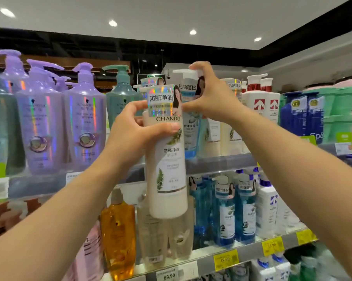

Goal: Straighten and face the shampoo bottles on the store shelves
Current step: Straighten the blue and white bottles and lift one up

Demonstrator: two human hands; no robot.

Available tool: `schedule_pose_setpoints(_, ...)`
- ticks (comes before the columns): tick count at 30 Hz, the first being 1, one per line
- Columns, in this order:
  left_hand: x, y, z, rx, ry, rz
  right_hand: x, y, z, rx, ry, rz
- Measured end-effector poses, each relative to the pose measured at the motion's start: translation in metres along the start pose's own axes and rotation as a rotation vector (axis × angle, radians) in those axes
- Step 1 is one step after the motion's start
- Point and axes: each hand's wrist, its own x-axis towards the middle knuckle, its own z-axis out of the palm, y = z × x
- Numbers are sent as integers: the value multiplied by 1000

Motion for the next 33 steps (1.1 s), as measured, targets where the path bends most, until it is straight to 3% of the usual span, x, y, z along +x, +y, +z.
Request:
schedule_pose_setpoints(6,3,-3,3,5,9,25,-42,6,-17,300,240,-179)
schedule_pose_setpoints(9,6,-4,6,19,23,40,-68,10,-42,513,260,-189)
schedule_pose_setpoints(14,21,-2,14,31,56,51,-116,28,-53,565,61,-21)
schedule_pose_setpoints(20,40,26,29,61,88,130,-160,96,-8,543,-167,209)
schedule_pose_setpoints(27,67,52,43,142,201,230,-191,145,45,563,-254,288)
schedule_pose_setpoints(33,89,45,51,271,219,217,-196,157,74,421,-321,328)
